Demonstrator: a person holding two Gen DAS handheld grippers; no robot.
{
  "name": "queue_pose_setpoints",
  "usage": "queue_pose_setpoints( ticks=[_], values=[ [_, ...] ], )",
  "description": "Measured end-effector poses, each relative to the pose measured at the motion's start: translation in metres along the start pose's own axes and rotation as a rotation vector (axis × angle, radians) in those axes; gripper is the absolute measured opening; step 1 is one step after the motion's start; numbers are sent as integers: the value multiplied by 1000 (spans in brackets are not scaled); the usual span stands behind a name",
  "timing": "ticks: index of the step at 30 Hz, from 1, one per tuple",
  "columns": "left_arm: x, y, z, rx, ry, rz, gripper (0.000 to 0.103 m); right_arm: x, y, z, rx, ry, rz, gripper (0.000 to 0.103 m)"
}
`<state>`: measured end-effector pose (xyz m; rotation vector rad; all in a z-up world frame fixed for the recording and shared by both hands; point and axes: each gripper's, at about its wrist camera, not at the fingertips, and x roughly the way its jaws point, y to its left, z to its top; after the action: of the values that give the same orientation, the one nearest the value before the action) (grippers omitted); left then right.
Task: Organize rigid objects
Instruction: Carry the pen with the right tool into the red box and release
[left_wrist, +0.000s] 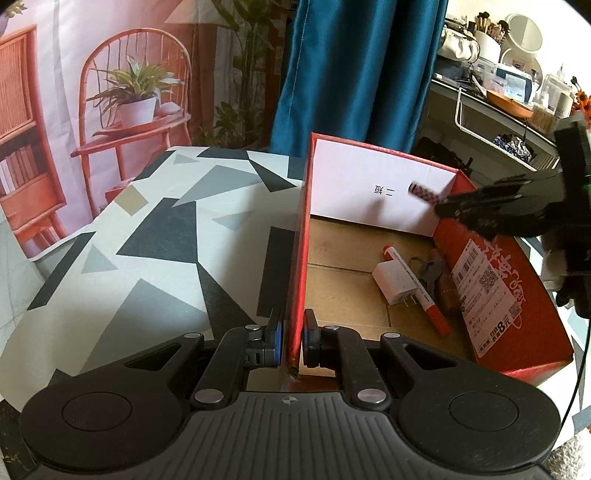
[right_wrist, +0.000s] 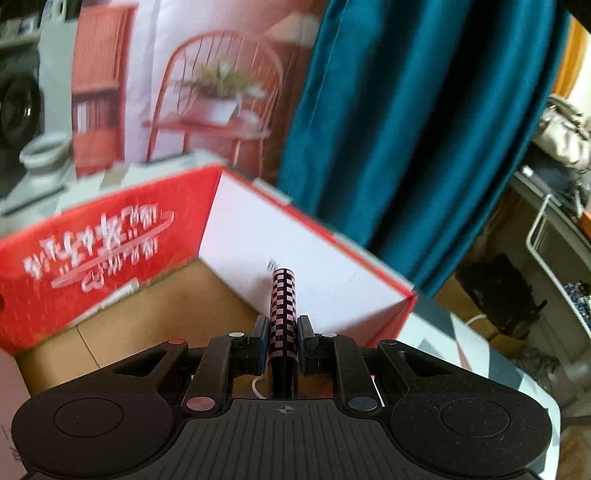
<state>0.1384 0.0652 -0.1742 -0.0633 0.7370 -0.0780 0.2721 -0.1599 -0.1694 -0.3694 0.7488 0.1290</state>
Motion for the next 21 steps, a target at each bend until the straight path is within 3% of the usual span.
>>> queue_pose_setpoints(
  ticks=[10,15,21],
  values=[
    [1,1,0,0,-1,-5,12,14,8,-5,-6,80,41,15],
    [1,1,0,1,-2,-2,12,15,7,-4,1,69,24,14],
    [1,0,-1,2,-4,2,12,8,-2,-8,47,34,-23,23]
  ],
)
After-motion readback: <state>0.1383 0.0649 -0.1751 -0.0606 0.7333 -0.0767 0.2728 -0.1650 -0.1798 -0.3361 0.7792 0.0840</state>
